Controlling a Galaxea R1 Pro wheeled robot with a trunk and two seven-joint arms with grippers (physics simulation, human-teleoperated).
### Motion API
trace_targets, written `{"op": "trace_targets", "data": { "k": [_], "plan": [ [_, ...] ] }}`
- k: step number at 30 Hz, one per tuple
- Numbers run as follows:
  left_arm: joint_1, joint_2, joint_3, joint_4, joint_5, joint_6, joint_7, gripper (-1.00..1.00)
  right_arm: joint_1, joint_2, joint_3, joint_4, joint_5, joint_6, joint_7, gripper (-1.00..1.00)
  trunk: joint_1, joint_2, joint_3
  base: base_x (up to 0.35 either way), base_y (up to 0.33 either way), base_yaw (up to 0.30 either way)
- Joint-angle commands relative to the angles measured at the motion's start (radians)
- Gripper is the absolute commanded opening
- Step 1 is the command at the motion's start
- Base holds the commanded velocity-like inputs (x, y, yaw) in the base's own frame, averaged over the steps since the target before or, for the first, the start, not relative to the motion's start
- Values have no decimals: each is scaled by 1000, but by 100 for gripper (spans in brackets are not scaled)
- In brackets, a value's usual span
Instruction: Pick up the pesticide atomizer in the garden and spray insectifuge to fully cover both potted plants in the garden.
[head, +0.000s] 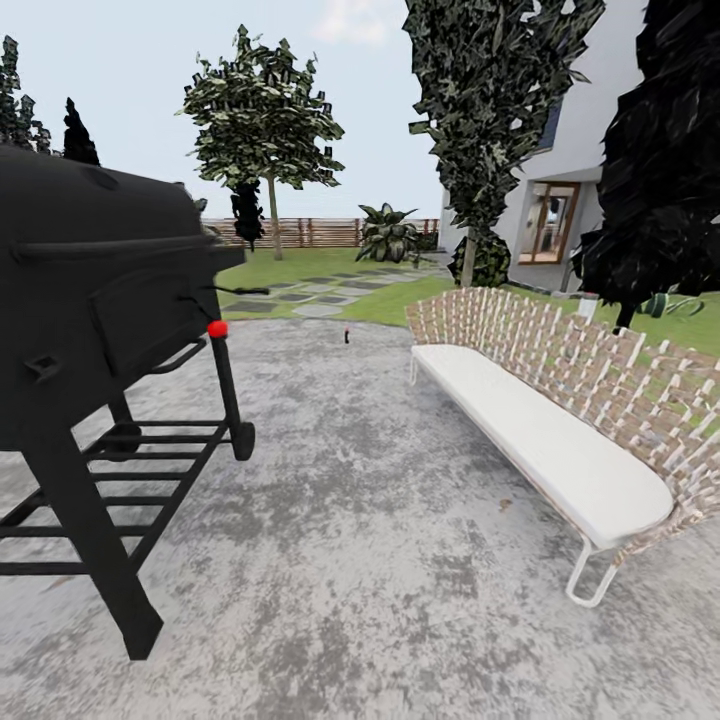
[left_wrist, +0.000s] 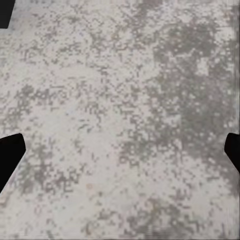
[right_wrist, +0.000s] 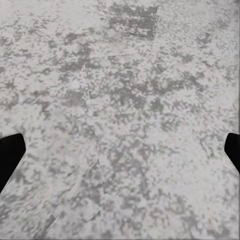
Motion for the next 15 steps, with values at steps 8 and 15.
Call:
{"op": "trace_targets", "data": {
  "k": [8,15],
  "plan": [
    [-1,0,3,2,0,-3,0,100,-1,0,1,1,1,-3,3,100,0,0,-1,306,-148,2],
    [-1,1,3,2,2,-3,0,100,-1,0,0,1,1,-3,4,100,0,0,-1,317,-124,0]
  ]
}}
